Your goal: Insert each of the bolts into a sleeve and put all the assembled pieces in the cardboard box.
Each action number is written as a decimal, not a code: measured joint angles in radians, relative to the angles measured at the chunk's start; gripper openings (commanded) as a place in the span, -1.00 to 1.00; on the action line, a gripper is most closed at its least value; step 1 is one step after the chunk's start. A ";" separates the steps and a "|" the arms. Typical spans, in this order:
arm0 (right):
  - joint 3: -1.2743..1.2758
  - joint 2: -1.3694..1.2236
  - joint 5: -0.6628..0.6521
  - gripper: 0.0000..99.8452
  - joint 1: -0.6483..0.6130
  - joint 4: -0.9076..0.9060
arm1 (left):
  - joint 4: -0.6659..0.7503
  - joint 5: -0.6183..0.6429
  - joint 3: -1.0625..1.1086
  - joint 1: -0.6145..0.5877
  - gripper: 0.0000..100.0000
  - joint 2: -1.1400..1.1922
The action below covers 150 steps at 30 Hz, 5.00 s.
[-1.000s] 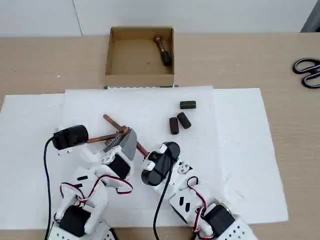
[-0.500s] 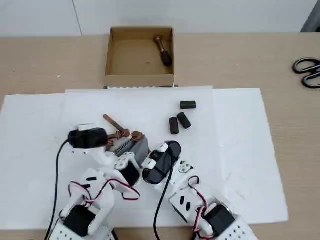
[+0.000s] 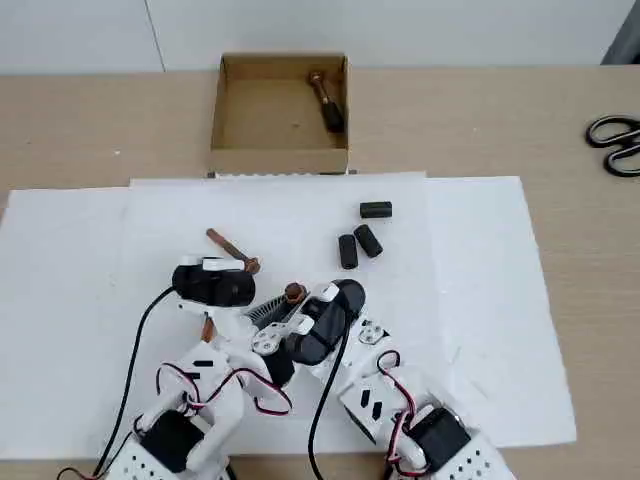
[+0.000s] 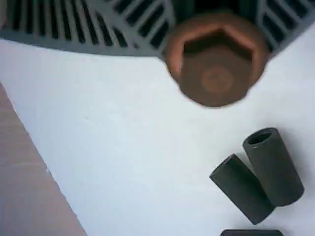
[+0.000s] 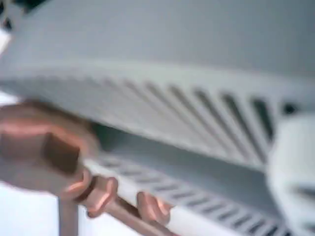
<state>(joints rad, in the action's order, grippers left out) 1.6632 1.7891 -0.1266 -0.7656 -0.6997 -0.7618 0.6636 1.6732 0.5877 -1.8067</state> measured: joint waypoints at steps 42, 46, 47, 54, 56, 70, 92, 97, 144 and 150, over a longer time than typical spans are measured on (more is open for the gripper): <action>0.005 0.002 -0.063 -0.99 -0.008 0.048 | -0.026 -0.241 -0.043 -0.164 -0.91 0.000; 0.005 0.002 -0.064 -0.99 -0.006 0.048 | -0.025 -0.241 -0.074 -0.169 -0.98 0.000; 0.005 0.002 -0.064 -0.99 -0.006 0.048 | -0.017 -0.241 -0.074 -0.164 -0.99 0.000; 0.006 0.002 -0.064 -0.99 0.043 0.048 | 0.074 -0.244 -0.075 -0.299 -0.99 0.000; 0.006 0.002 -0.064 -0.99 0.092 0.051 | 0.080 -0.244 -0.071 -0.376 -0.99 0.000; 0.000 -0.002 -0.112 -0.99 0.224 0.229 | -0.040 -0.336 0.017 -0.539 -0.99 0.041; -0.603 -0.790 -0.138 -0.99 0.296 0.459 | -0.041 -0.336 0.017 -0.539 -0.99 0.048; -0.827 -1.160 -0.138 -0.99 0.322 0.575 | -0.041 -0.336 0.017 -0.539 -0.99 0.048; -1.969 -2.348 -0.262 -1.00 0.391 0.508 | -0.041 -0.334 0.017 -0.539 -0.99 0.048; -1.969 -2.205 -0.258 -0.99 0.408 0.253 | -0.041 -0.334 0.017 -0.539 -0.99 0.048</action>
<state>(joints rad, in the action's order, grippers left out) -0.3053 -0.4158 -0.3844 -0.3575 -0.4465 -0.8032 0.3291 1.6901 0.0491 -1.7591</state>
